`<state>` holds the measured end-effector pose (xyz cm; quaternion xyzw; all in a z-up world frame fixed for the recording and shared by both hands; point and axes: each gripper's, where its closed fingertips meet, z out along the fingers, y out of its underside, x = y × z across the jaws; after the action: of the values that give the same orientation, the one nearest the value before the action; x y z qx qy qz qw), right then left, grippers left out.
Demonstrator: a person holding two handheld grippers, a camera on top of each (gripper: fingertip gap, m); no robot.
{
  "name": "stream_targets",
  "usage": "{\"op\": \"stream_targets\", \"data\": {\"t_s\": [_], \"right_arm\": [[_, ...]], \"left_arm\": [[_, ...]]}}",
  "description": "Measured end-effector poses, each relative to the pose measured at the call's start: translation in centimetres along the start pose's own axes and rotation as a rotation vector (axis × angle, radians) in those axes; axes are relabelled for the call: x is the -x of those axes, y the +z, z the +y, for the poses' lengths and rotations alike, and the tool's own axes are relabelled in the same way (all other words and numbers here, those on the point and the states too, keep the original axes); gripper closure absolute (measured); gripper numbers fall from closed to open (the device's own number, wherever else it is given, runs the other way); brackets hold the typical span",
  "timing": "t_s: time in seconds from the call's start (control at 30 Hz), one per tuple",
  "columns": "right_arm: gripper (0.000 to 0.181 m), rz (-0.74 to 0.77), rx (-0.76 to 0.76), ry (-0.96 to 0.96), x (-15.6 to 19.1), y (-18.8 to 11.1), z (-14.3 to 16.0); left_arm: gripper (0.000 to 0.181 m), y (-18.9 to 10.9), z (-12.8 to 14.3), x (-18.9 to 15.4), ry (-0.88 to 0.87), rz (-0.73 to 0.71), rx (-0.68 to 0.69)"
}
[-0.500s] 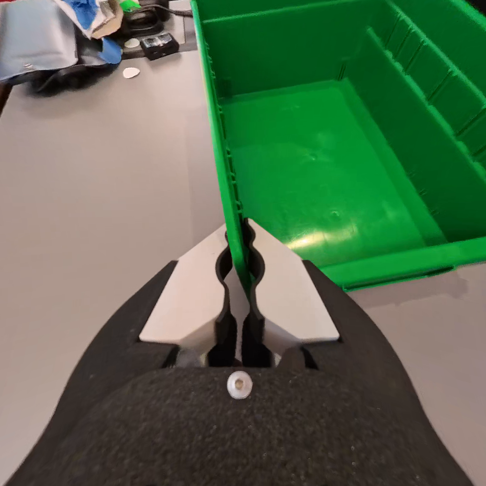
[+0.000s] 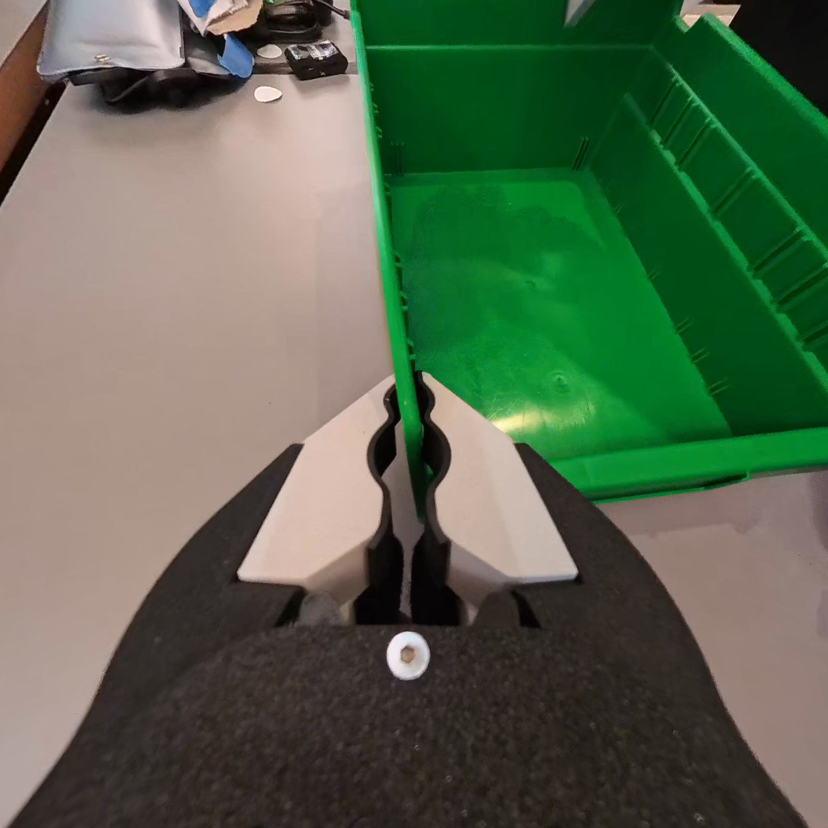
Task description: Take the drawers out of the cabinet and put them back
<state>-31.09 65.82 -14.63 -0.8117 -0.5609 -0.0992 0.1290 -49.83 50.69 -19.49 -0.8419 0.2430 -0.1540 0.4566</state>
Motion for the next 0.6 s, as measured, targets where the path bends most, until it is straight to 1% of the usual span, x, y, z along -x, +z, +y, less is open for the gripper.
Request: {"op": "stream_targets", "data": {"t_s": [0.07, 0.1, 0.13, 0.17, 0.2, 0.23, 0.3, 0.33, 0.37, 0.4, 0.43, 0.5, 0.6], "right_arm": [[0.125, -0.017, 0.042, -0.059, -0.6, 2.6, -0.4], [0.129, -0.034, 0.053, -0.07, -0.7, 3.8, -0.6], [0.139, -0.035, 0.057, -0.081, -0.9, 4.7, -0.8], [0.144, -0.059, 0.043, -0.095, -0.7, 5.5, -1.1], [0.157, -0.107, 0.015, -0.085, -0.1, 5.9, -1.6], [0.16, -0.127, -0.013, -0.056, -0.1, 6.0, -2.1], [0.171, -0.232, -0.015, 0.016, 0.5, 5.6, -2.2], [0.179, -0.29, -0.033, 0.04, 0.8, 4.9, -2.3], [0.18, -0.311, -0.056, 0.067, 0.5, 3.9, -2.5], [0.18, -0.302, -0.091, 0.054, 0.2, 2.6, -2.9], [0.18, -0.281, -0.114, 0.037, -0.1, 1.1, -3.2], [0.18, -0.237, -0.118, 0.012, -0.8, -2.6, -3.2], [0.18, -0.163, -0.135, -0.026, -1.8, -9.9, -2.3]], "left_arm": [[0.178, 0.0, 0.0, 0.0, -0.012, 0.006, -0.009], [0.178, 0.0, 0.0, 0.0, -0.019, 0.008, -0.013], [0.178, 0.0, 0.0, 0.0, -0.026, 0.009, -0.016], [0.178, 0.0, 0.0, 0.0, -0.031, 0.01, -0.017], [0.178, 0.0, -0.1, 0.0, -0.038, 0.012, -0.018], [0.177, 0.0, -0.1, 0.0, -0.045, 0.012, -0.019], [0.177, -0.1, -0.1, 0.1, -0.04, 0.008, -0.013], [0.178, -0.2, 0.0, 0.4, -0.038, 0.001, 0.001], [0.178, -0.4, -0.2, 0.4, -0.062, 0.011, 0.006], [0.178, -1.0, -1.0, 0.5, -0.094, 0.01, -0.019], [0.178, -1.7, -2.0, 0.9, -0.086, -0.015, -0.041], [0.178, -3.6, -4.5, 0.6, -0.038, -0.044, -0.083], [0.178, -7.1, -8.6, -1.3, 0.004, -0.052, -0.167]]}}
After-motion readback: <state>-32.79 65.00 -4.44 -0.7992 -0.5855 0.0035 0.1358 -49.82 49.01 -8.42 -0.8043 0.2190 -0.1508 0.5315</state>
